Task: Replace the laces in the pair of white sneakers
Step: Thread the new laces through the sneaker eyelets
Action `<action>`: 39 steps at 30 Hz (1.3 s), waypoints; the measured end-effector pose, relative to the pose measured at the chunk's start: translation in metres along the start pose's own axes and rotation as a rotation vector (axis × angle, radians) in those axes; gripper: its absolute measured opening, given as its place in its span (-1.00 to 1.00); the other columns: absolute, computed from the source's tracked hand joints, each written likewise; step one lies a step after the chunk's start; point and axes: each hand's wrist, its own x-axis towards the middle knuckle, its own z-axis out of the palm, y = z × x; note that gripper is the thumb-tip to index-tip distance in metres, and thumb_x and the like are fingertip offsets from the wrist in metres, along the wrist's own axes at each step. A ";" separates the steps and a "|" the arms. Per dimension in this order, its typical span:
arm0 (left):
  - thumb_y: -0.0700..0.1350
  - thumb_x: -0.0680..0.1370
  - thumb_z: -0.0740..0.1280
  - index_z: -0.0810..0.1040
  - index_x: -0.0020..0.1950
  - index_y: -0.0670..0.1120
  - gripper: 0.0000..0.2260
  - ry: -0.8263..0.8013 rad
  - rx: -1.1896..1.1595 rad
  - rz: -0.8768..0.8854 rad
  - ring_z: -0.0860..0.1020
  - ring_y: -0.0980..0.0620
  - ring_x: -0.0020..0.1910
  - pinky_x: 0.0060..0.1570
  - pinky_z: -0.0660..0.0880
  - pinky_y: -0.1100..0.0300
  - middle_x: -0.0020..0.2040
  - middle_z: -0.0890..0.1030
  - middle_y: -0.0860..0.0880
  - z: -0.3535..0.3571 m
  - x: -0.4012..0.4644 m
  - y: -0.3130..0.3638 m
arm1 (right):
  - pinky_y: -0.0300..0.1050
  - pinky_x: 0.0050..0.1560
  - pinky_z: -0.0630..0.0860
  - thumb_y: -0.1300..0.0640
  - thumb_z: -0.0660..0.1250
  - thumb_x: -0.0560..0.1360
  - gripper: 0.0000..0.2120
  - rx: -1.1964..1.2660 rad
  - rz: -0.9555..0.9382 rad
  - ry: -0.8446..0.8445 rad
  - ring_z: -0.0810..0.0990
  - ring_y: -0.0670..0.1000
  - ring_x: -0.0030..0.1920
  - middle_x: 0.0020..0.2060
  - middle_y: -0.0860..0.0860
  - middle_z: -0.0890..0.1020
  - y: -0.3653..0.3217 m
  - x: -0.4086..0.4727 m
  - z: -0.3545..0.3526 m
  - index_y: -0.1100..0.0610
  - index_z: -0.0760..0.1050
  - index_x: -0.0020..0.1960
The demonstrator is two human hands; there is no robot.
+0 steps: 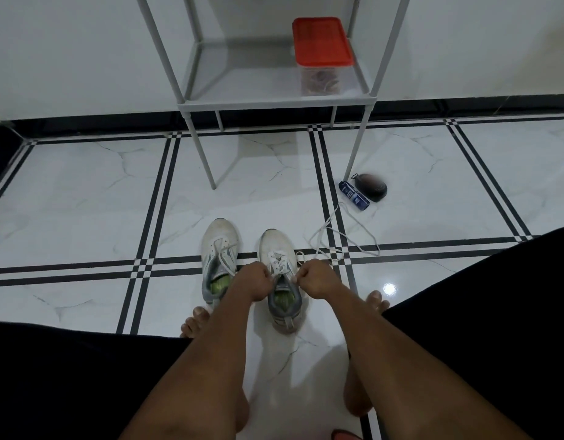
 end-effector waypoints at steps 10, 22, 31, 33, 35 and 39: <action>0.08 0.62 0.24 0.58 0.21 -0.12 -0.67 -0.062 -0.176 -0.226 0.62 -0.12 -0.01 -0.11 0.41 0.10 0.05 0.64 -0.15 -0.037 0.003 0.007 | -0.17 -0.27 0.45 -0.12 0.41 0.50 -0.68 0.171 0.205 0.019 0.66 -0.01 -0.19 -0.23 -0.03 0.76 -0.013 0.003 -0.023 0.13 0.72 -0.12; 0.03 0.40 0.65 0.77 0.07 0.00 -0.71 -0.140 -0.830 -0.094 0.65 0.01 0.15 0.01 0.52 0.11 0.02 0.77 0.06 -0.047 0.014 0.012 | -0.07 0.03 0.57 -0.05 0.45 0.63 -0.84 0.914 0.201 -0.119 0.67 0.00 0.04 0.01 -0.01 0.74 -0.040 0.007 -0.024 0.05 0.66 0.06; 0.01 0.44 0.64 0.78 -0.07 -0.13 -0.76 0.073 -0.970 -0.036 0.73 -0.04 0.02 0.09 0.66 0.05 -0.10 0.78 -0.05 -0.020 0.015 0.009 | -0.14 -0.18 0.60 0.02 0.49 0.61 -0.81 0.883 0.186 0.078 0.62 -0.02 -0.23 -0.16 0.05 0.71 -0.043 0.012 -0.010 0.15 0.66 -0.03; -0.09 0.51 0.59 0.78 -0.03 -0.14 -0.87 0.070 -0.917 -0.035 0.73 0.02 -0.05 -0.07 0.64 0.18 -0.09 0.78 -0.04 -0.021 0.017 0.011 | -0.14 -0.19 0.60 0.19 0.48 0.60 -0.95 0.898 0.214 0.050 0.63 -0.02 -0.23 -0.17 0.07 0.71 -0.044 0.013 -0.012 0.17 0.67 -0.02; -0.22 0.52 0.56 0.78 0.00 -0.14 -0.92 0.078 -0.893 -0.047 0.70 0.02 -0.06 -0.11 0.65 0.21 -0.08 0.77 -0.06 -0.023 0.017 0.015 | -0.13 -0.16 0.60 0.28 0.48 0.57 -0.88 0.905 0.229 0.005 0.64 -0.02 -0.20 -0.14 0.08 0.71 -0.045 0.013 -0.015 0.20 0.66 0.11; -0.28 0.39 0.63 0.78 -0.13 -0.15 -0.89 0.127 -0.910 -0.078 0.75 -0.12 -0.09 0.04 0.70 -0.02 -0.18 0.76 -0.11 -0.025 0.019 0.015 | -0.05 -0.04 0.66 0.28 0.54 0.53 -0.72 0.845 0.228 0.047 0.69 0.02 -0.11 0.03 0.15 0.72 -0.043 0.012 -0.016 0.21 0.58 0.20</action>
